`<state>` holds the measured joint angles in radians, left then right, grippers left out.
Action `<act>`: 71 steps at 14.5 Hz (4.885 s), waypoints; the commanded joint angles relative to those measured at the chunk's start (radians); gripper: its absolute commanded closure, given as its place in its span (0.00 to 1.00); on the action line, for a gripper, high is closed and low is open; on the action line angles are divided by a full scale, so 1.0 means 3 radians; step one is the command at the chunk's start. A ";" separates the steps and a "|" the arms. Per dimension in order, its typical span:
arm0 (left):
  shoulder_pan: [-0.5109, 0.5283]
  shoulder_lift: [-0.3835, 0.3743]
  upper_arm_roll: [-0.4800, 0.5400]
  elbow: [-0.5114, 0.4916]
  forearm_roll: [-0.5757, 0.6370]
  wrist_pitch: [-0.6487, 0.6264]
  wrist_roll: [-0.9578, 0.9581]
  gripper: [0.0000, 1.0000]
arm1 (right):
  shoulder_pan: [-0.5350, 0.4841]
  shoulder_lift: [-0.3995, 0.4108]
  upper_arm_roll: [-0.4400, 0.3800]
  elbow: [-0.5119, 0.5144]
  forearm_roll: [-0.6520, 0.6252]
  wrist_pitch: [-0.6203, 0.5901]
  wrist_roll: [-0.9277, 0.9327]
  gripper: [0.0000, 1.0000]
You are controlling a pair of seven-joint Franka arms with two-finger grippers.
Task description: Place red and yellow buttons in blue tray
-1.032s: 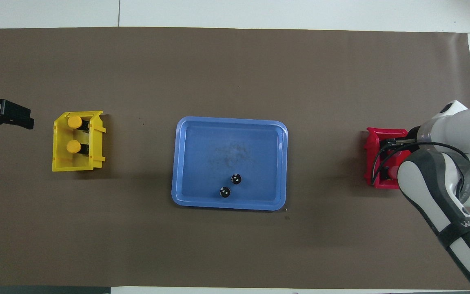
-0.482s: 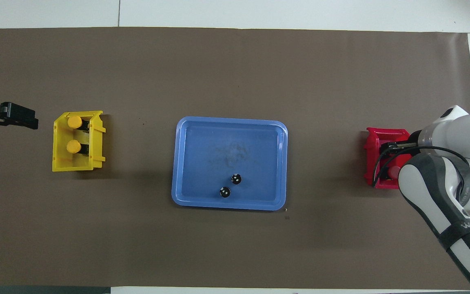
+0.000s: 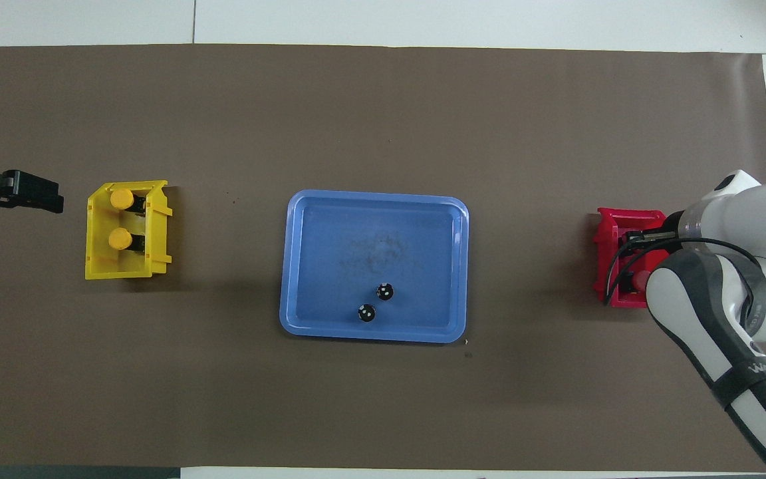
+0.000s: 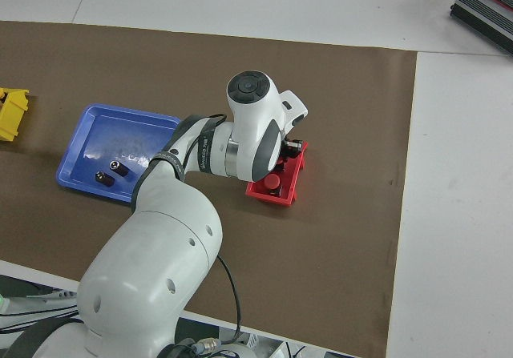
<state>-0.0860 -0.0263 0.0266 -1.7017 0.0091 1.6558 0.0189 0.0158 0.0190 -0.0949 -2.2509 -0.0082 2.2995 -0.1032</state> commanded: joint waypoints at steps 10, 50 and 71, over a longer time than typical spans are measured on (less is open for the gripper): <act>-0.0005 0.0107 0.0008 -0.0745 -0.0035 0.1194 0.0019 0.21 | 0.1090 0.0688 0.0030 0.2196 0.0017 -0.1700 0.1332 0.86; -0.0600 0.0477 -0.0033 -0.0262 -0.0040 0.0798 -0.0540 0.96 | -0.0032 -0.0488 0.0010 -0.0289 0.0002 -0.0302 -0.0177 0.25; -0.2025 0.1156 -0.0028 -0.0448 -0.0235 0.1936 -0.1935 0.96 | -0.0119 -0.0482 0.0010 -0.0648 0.0007 -0.0021 -0.0377 0.62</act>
<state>-0.6862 0.3151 0.0043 -1.8414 -0.0476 2.2430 -0.5548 0.0027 -0.1001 -0.0987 -2.4173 -0.0173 2.2724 -0.1762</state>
